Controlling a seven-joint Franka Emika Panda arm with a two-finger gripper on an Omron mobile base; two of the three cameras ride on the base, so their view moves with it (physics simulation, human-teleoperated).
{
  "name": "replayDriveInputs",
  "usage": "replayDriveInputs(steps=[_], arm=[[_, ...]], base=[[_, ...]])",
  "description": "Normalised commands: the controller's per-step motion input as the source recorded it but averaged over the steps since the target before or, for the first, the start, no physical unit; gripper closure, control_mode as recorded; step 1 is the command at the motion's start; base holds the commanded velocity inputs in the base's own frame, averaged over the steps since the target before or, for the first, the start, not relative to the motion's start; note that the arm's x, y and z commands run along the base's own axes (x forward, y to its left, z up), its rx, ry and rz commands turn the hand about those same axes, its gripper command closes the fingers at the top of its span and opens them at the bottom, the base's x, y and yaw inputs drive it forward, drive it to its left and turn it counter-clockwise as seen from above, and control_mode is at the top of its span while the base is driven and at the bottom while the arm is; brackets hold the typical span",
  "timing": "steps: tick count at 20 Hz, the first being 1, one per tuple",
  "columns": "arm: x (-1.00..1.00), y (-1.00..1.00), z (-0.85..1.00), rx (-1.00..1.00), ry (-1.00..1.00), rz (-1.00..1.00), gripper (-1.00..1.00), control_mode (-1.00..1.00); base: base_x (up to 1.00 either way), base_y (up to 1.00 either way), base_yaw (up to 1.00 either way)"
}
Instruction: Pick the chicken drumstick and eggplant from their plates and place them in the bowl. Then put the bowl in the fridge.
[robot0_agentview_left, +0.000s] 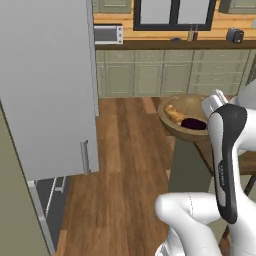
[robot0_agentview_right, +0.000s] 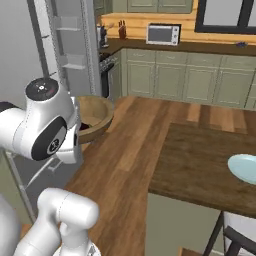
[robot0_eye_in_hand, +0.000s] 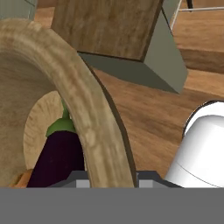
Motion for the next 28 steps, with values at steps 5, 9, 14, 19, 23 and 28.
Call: replayDriveInputs(steps=[5,9,14,19,23,28], arm=[[0.0,0.0,0.0,0.0,0.0,0.0,1.0,1.0],[0.0,0.0,0.0,0.0,0.0,0.0,1.0,1.0],[0.0,0.0,0.0,0.0,0.0,0.0,1.0,1.0],[0.0,0.0,0.0,0.0,0.0,0.0,1.0,1.0],[0.0,0.0,0.0,0.0,0.0,0.0,1.0,1.0],[0.0,0.0,0.0,0.0,0.0,0.0,1.0,1.0]], base=[[0.95,0.1,-0.45],[0.63,0.63,-0.45],[0.31,0.3,-0.23],[0.01,0.61,-0.14],[0.57,-0.55,0.0],[0.93,-0.01,-0.03]])
